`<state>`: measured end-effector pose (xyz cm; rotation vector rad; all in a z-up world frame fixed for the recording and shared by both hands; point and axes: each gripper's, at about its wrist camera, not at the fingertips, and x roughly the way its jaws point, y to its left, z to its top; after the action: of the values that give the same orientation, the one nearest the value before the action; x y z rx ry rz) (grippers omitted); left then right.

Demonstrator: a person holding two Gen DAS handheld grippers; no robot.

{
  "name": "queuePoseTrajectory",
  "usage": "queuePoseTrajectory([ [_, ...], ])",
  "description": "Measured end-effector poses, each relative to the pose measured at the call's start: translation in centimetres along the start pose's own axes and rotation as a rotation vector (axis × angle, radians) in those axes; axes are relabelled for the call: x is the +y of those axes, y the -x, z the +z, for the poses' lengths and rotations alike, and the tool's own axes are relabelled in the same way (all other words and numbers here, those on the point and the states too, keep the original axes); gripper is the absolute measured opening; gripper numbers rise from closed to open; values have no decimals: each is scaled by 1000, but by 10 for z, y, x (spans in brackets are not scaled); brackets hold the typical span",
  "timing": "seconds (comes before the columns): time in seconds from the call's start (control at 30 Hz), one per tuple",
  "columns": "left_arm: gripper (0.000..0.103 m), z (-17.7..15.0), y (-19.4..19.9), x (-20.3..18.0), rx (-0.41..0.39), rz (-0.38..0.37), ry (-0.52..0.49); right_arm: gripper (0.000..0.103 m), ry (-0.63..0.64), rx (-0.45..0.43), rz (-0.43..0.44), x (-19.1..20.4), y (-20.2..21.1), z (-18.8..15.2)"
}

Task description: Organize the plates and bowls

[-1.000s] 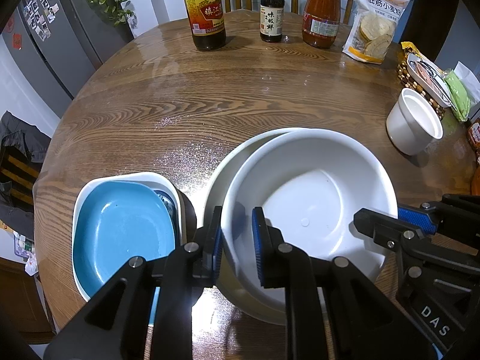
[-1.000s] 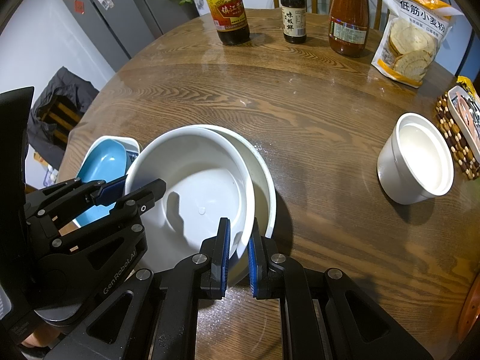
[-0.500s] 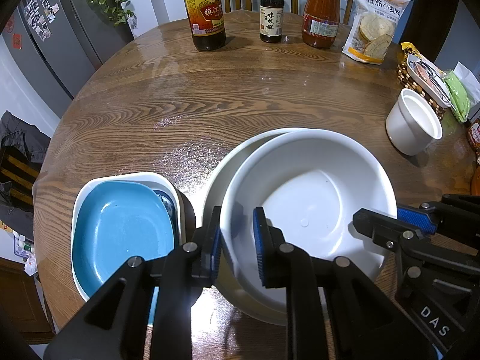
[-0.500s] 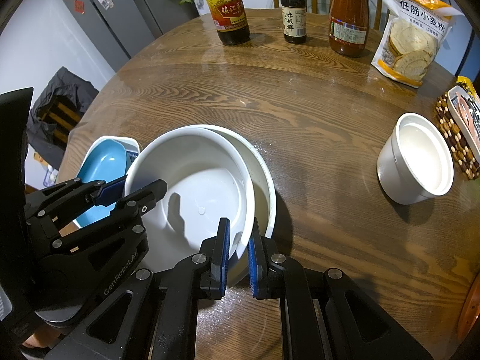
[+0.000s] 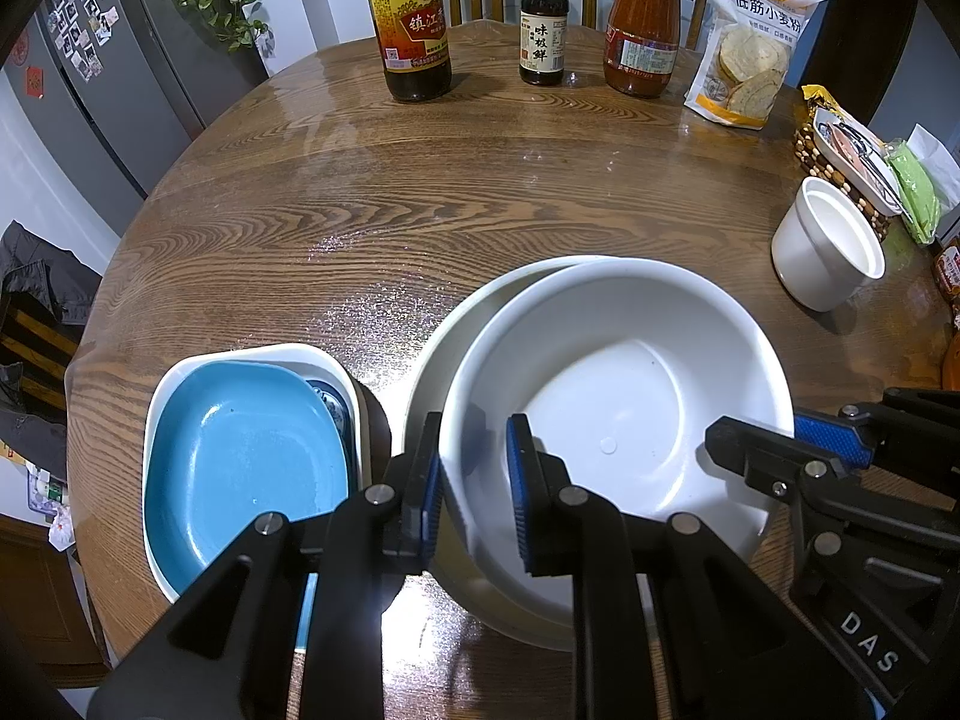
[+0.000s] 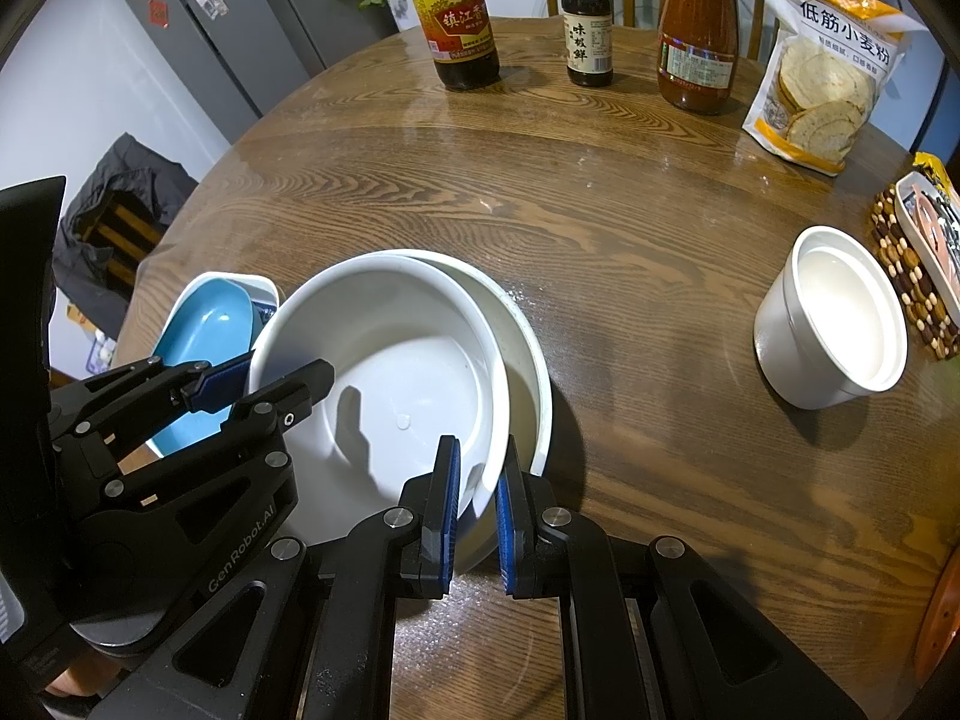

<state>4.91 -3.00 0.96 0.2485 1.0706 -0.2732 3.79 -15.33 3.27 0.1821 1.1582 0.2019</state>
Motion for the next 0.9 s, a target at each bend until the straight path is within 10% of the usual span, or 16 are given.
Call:
queuePoseTrajectory([
  [0.9,24,2,1,-5,2,-3,2,11,1,1,-3,-2,0,0],
])
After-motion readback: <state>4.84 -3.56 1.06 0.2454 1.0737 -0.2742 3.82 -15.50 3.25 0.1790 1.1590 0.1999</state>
